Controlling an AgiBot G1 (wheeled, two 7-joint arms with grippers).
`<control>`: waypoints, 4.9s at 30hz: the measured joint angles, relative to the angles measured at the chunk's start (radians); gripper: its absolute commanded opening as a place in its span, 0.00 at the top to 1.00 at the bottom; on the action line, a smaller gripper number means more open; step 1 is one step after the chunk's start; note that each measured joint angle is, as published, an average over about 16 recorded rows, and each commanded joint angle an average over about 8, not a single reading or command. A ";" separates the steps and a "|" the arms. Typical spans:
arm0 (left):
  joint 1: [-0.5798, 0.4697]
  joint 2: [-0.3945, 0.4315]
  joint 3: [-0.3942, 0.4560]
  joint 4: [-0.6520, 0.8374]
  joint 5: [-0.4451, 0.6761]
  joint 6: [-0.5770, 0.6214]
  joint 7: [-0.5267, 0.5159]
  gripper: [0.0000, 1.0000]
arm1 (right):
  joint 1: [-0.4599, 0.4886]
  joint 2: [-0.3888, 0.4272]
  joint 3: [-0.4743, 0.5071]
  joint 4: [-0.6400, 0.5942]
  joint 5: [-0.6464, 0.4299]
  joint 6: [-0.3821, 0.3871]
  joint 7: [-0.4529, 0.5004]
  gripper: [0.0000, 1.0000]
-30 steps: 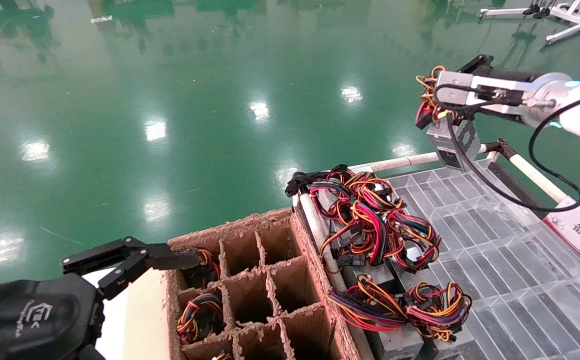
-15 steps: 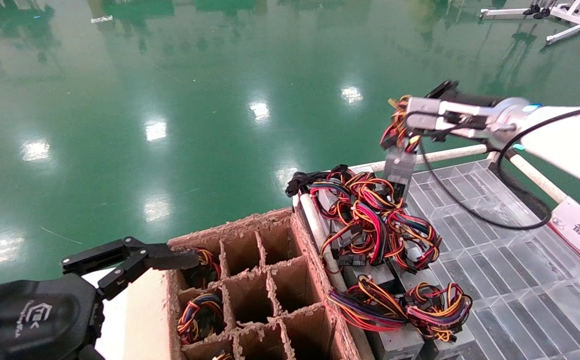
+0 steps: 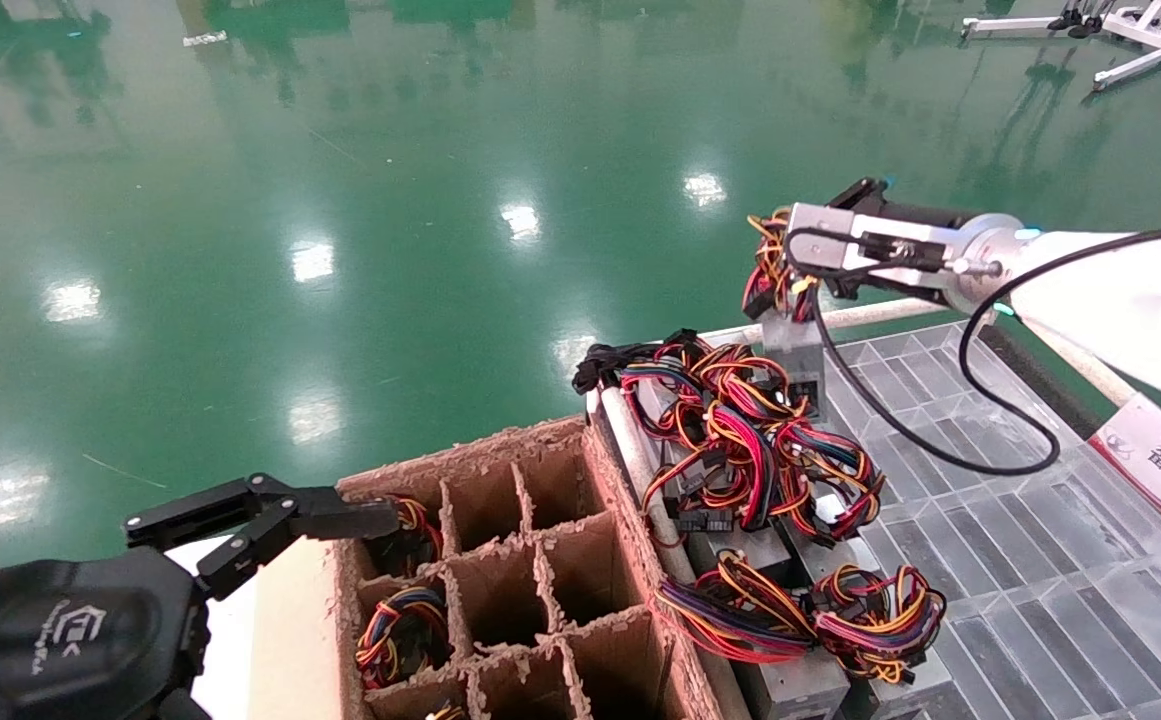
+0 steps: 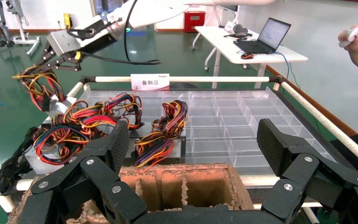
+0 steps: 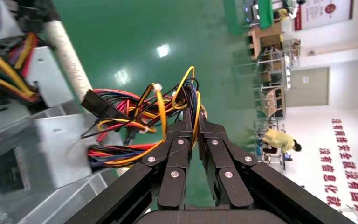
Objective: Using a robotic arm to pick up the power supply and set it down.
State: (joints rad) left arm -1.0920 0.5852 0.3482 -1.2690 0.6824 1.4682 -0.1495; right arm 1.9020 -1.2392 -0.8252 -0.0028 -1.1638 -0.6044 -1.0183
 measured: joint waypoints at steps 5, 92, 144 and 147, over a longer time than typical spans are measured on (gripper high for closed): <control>0.000 0.000 0.000 0.000 0.000 0.000 0.000 0.00 | -0.010 -0.005 0.010 0.002 0.015 0.018 0.005 1.00; 0.000 -0.001 0.001 0.000 -0.001 -0.001 0.001 0.00 | -0.107 -0.031 0.064 0.004 0.092 0.102 0.090 0.44; 0.000 -0.001 0.001 0.001 -0.002 -0.001 0.001 0.00 | -0.194 0.161 0.167 0.228 0.174 -0.181 0.352 0.00; 0.000 -0.001 0.002 0.001 -0.002 -0.001 0.001 0.00 | -0.233 0.190 0.191 0.293 0.190 -0.225 0.405 0.00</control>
State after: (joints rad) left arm -1.0924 0.5844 0.3497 -1.2677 0.6808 1.4673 -0.1483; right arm 1.6688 -1.0494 -0.6344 0.2907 -0.9742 -0.8292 -0.6137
